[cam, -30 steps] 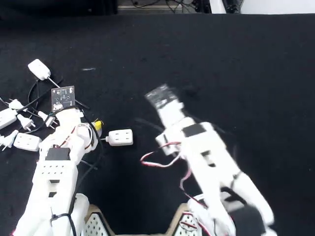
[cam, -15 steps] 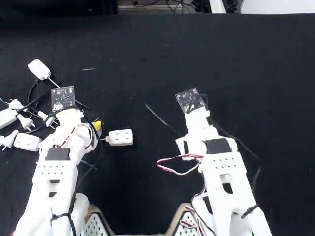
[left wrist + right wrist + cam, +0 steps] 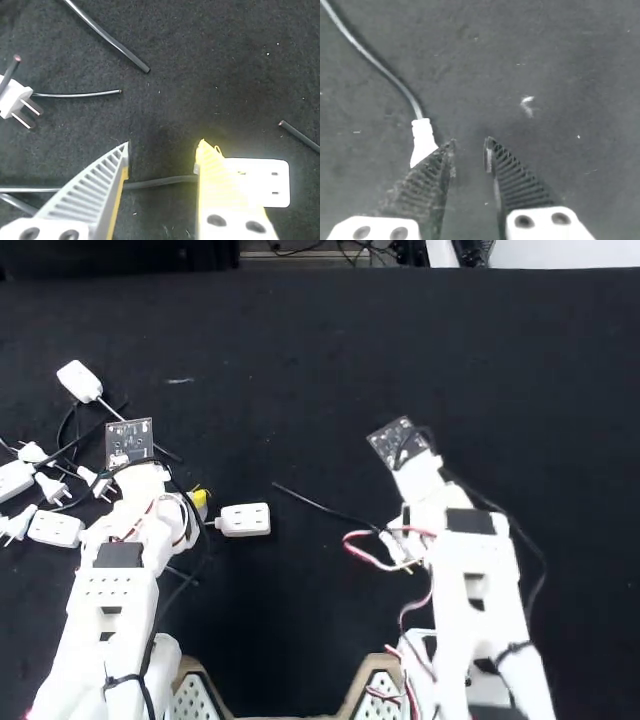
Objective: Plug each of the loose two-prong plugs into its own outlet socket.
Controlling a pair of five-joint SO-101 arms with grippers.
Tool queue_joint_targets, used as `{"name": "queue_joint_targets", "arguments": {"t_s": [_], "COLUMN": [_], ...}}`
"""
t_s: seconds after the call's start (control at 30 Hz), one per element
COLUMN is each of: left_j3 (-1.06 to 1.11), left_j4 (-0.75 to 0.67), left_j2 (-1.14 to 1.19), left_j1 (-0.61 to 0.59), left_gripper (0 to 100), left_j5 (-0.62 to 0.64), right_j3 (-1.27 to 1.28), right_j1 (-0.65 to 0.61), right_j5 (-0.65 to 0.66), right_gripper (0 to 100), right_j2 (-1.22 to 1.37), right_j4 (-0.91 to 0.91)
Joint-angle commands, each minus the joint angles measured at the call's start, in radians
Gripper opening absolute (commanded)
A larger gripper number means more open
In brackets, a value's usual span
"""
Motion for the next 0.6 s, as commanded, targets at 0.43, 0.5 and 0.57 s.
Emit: {"name": "queue_joint_targets", "arguments": {"t_s": [0.43,0.5,0.57], "left_j3": [-0.013,-0.013,-0.013], "left_j4": [-0.015,-0.015,-0.015], "left_j2": [-0.020,-0.020,-0.020], "left_j1": [-0.010,-0.010,-0.010], "left_gripper": [22,22,22], "left_j5": [0.000,0.000,0.000], "right_j3": [-0.054,-0.056,-0.053], "right_j1": [-0.147,-0.210,-0.267], "right_j5": [0.206,0.147,0.103], "right_gripper": [8.7,8.8,8.8], "right_j2": [0.206,0.157,0.093], "right_j4": [0.072,0.106,0.118]}}
